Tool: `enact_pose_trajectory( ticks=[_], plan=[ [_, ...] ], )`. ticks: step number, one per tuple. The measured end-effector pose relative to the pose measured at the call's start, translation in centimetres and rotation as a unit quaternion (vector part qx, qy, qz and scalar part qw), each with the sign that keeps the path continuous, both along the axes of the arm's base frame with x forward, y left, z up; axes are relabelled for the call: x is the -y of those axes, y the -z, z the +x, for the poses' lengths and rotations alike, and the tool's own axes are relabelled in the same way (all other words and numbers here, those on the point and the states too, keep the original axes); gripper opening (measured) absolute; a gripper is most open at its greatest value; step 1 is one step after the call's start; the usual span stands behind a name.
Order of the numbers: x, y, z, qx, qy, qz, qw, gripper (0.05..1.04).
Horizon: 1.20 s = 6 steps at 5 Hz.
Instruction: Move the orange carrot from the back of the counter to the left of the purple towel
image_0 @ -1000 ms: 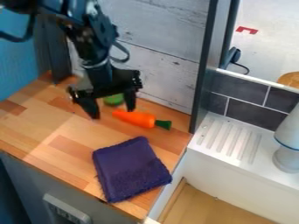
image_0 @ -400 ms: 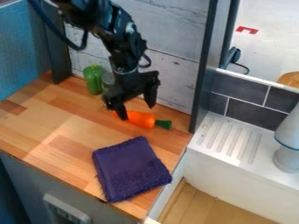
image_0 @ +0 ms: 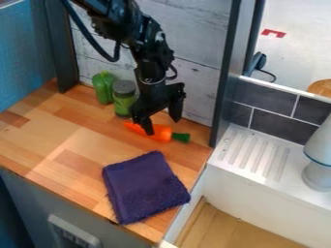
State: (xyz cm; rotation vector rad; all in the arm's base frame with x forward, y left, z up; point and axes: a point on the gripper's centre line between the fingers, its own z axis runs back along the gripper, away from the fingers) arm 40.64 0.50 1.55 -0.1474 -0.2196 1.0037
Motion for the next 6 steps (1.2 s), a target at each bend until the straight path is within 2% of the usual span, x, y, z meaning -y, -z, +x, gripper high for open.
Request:
enact_pose_trajectory(
  ticks=[2,3,4,5,6],
  plan=[
    [-0.2,2.0,1.2,-0.013,-0.043,-0.010,0.9989,0.964],
    [-0.3,2.6,0.9,-0.021,-0.069,-0.015,0.9973,0.689],
    [-0.3,2.7,0.7,-0.021,-0.066,-0.016,0.9975,0.645],
    [-1.5,1.7,-0.8,-0.012,-0.094,-0.045,0.9945,0.645],
    [-2.4,-2.9,-3.0,0.030,-0.131,-0.115,0.9842,0.645]
  ],
)
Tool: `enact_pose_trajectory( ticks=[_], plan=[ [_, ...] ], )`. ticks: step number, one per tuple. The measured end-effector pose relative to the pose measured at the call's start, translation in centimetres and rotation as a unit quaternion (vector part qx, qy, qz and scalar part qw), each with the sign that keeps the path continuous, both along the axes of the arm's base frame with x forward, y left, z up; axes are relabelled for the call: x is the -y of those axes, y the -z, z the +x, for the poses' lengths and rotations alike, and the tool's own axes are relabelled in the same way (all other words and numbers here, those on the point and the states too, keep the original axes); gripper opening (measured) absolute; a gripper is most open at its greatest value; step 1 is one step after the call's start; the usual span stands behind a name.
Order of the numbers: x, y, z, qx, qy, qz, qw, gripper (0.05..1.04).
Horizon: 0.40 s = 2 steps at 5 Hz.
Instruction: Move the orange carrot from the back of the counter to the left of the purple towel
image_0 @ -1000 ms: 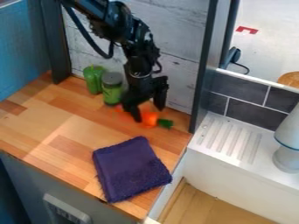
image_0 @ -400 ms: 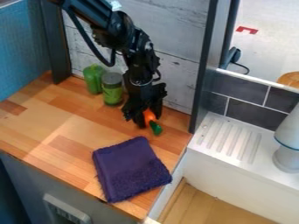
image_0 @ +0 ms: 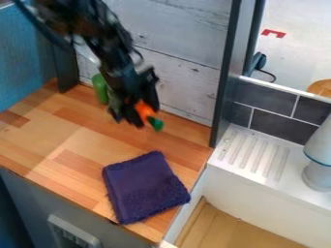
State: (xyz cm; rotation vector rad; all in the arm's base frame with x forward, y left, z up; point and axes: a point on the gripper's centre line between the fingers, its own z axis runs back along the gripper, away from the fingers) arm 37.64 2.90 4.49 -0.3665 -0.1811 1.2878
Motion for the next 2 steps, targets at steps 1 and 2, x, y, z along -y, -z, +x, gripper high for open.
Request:
enact_pose_trajectory(
  ticks=[1,2],
  plan=[
    [-0.9,-4.0,-3.2,0.010,0.004,-0.027,0.9996,0.645],
    [-2.8,-6.1,-6.0,0.002,0.012,-0.070,0.9975,0.645]
  ],
)
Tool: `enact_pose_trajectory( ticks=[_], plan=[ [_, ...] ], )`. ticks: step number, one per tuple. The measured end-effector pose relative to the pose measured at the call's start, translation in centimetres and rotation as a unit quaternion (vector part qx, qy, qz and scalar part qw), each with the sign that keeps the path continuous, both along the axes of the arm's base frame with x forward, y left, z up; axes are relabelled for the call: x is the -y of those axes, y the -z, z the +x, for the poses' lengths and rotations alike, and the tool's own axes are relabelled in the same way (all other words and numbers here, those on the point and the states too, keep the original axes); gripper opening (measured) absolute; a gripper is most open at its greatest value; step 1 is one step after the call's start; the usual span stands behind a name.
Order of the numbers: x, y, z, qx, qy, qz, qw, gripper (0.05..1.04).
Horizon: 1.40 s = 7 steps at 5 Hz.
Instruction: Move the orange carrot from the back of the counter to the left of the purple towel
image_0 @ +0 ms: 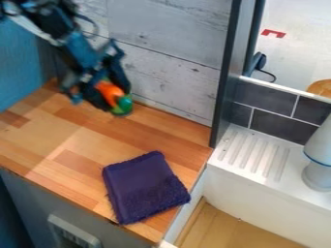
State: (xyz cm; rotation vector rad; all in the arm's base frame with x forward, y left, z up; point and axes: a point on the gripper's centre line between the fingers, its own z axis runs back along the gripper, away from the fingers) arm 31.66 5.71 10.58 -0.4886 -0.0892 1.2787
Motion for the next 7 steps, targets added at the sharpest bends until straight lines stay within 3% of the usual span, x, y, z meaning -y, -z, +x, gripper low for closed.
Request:
enact_pose_trajectory(
  ticks=[1,3,4,5,6,7],
  plan=[
    [-2.8,0.8,-2.2,-0.004,-0.024,0.020,0.9995,0.645],
    [-7.2,5.1,-3.4,-0.024,-0.009,0.083,0.9962,0.645],
    [-7.7,9.4,-3.4,-0.033,0.043,0.083,0.9950,0.645],
    [-7.9,12.1,-2.9,-0.035,0.069,0.083,0.9936,0.640],
    [-8.1,12.1,-2.2,-0.027,0.074,0.092,0.9927,0.708],
    [-7.6,11.9,-1.7,-0.022,0.088,0.096,0.9912,0.961]
  ],
)
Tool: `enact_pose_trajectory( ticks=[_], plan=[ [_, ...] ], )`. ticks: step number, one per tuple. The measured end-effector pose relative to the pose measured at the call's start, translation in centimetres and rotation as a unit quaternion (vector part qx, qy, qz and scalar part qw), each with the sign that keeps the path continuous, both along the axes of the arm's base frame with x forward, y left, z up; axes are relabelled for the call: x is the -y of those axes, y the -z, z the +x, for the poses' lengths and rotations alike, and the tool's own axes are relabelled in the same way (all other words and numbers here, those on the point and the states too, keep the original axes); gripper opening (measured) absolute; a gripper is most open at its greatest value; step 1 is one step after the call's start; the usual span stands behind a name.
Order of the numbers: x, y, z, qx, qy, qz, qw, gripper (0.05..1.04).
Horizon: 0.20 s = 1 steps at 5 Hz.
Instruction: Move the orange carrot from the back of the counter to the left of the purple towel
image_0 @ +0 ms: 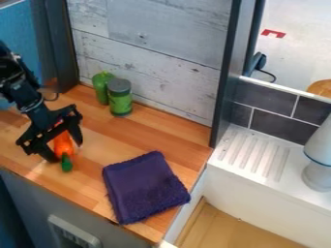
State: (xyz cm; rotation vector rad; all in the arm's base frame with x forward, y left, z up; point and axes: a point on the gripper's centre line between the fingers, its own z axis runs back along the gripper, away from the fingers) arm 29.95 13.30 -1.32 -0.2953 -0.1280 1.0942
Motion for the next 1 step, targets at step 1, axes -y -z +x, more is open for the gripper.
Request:
enact_pose_trajectory(
  ticks=[1],
  plan=[
    [1.57,-1.59,0.67,-0.006,0.034,0.001,0.9994,1.003]
  ],
)
